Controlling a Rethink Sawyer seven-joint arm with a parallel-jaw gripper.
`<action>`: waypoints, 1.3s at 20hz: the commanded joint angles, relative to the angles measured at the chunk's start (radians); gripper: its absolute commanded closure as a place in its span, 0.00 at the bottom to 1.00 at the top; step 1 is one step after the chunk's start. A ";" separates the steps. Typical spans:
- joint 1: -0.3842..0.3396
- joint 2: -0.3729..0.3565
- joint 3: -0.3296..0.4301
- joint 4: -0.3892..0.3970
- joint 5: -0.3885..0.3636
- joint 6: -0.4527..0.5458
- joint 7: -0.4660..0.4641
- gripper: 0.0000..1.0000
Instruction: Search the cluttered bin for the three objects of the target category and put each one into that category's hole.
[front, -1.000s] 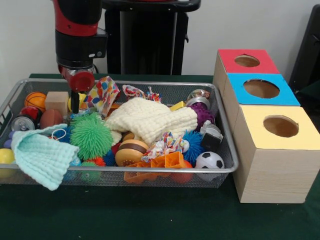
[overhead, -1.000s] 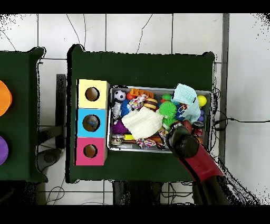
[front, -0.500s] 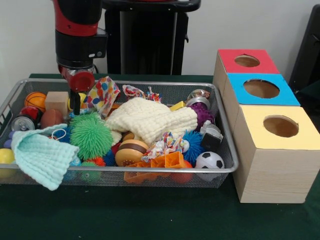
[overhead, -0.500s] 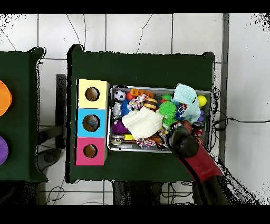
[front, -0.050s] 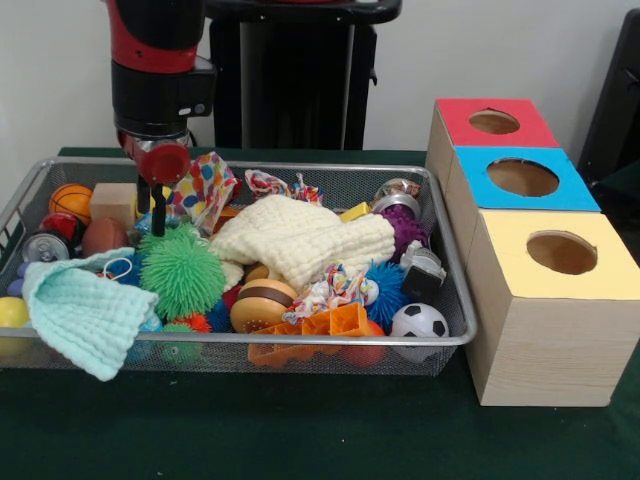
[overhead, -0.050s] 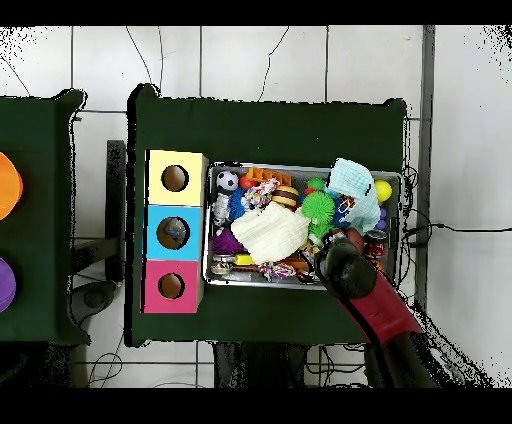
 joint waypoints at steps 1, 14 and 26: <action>-0.012 0.017 0.091 -0.034 0.012 0.037 0.166 0.00; -0.008 0.065 0.080 -0.033 -0.013 0.052 0.131 0.00; -0.094 0.140 0.134 -0.027 -0.109 -0.036 0.101 0.00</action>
